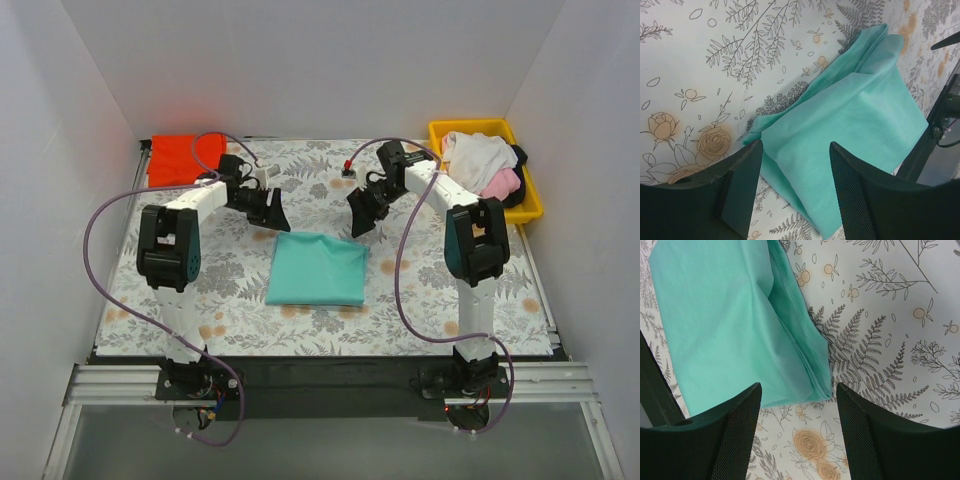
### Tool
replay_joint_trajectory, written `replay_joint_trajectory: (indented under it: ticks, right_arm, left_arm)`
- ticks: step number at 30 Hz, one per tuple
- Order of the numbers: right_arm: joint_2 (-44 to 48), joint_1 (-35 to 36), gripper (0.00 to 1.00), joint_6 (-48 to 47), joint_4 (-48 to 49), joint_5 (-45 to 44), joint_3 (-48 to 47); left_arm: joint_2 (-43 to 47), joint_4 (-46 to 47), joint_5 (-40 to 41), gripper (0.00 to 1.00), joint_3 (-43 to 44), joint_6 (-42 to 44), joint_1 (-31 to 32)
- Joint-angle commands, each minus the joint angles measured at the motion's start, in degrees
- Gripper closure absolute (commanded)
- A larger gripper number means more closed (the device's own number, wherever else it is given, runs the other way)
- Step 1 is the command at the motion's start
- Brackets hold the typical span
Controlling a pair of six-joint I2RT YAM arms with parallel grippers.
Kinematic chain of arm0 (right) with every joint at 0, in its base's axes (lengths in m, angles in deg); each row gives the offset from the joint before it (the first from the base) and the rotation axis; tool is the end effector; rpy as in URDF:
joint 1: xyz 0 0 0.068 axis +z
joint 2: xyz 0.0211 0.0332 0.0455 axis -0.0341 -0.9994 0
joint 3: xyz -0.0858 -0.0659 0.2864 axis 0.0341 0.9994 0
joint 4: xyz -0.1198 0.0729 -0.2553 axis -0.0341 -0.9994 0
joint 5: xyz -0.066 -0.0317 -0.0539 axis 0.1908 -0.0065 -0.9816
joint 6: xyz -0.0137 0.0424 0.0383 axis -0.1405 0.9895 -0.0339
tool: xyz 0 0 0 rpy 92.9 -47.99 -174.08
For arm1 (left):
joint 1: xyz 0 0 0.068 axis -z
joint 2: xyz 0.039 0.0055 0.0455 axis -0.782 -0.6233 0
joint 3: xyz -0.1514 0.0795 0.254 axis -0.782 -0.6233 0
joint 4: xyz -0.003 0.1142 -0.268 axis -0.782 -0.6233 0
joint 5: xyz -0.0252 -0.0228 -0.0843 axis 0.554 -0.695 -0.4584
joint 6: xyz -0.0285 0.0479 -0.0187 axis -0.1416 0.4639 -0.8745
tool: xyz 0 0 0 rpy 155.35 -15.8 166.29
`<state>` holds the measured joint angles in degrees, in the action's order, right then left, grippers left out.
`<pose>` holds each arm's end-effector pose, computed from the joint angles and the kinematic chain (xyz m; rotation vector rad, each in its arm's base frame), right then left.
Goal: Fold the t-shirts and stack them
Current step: Fold the tshirt
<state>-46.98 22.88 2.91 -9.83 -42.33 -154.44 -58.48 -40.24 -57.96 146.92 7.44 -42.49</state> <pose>0.4457 0.1981 0.2278 -1.2365 2.3492 0.8691 0.4463 -0.1022 0.1855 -0.2683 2.7752 -1.3284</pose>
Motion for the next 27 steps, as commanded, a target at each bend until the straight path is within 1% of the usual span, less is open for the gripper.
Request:
replay_joint_trajectory:
  ticks: [1,6,9,11,12,14,16,17,20,21,24,27]
  right_arm:
    - [-1.9,0.0,0.32,-1.9,-1.2,-0.4,-0.1]
    - [-3.5,0.1,0.3,-1.7,-1.0,-0.1,-0.3]
    - [-4.5,0.1,0.28,-1.7,-1.1,0.4,-0.8]
    - [-4.5,0.1,0.28,-1.7,-1.2,0.7,-0.6]
    - [-4.4,0.0,0.29,-1.8,-1.3,0.9,-0.4]
    - [-4.1,0.1,0.31,-1.9,-1.4,1.3,0.0]
    - [-3.6,0.1,0.34,-2.3,-1.6,2.0,0.4]
    - [-3.6,0.2,0.36,-2.3,-1.7,2.3,0.7]
    - [-3.5,0.2,0.43,-2.7,-2.8,2.8,0.8]
    - [-3.8,0.2,0.43,-2.9,-3.1,2.6,0.7]
    - [-3.8,0.3,0.41,-3.6,-3.8,1.5,1.1]
    - [-4.3,0.2,0.41,-3.8,-3.8,0.8,1.1]
  left_arm:
    - [-0.1,-1.7,2.6,0.45,1.7,2.2,-0.1]
    - [-1.4,-1.5,3.4,0.45,2.0,2.3,-0.1]
    - [-1.8,-1.3,3.2,0.51,2.1,2.3,-0.1]
    - [-2.2,-1.3,2.8,0.64,2.2,2.6,-0.1]
    - [-2.3,-1.2,2.8,0.68,2.5,2.5,-0.1]
    - [-2.6,-1.0,2.9,0.76,2.6,2.3,-0.1]
    - [-2.8,-0.7,2.6,0.81,2.6,2.2,-0.1]
    - [-3.0,-0.6,2.2,0.86,2.5,2.1,-0.1]
    - [-3.4,-0.3,2.1,0.95,2.2,1.6,-0.1]
    - [-3.4,-0.1,2.3,0.99,1.9,1.3,-0.1]
    - [-3.4,0.5,2.2,1.0,1.3,1.3,-0.1]
    - [-3.7,0.5,2.2,1.0,1.3,1.3,-0.1]
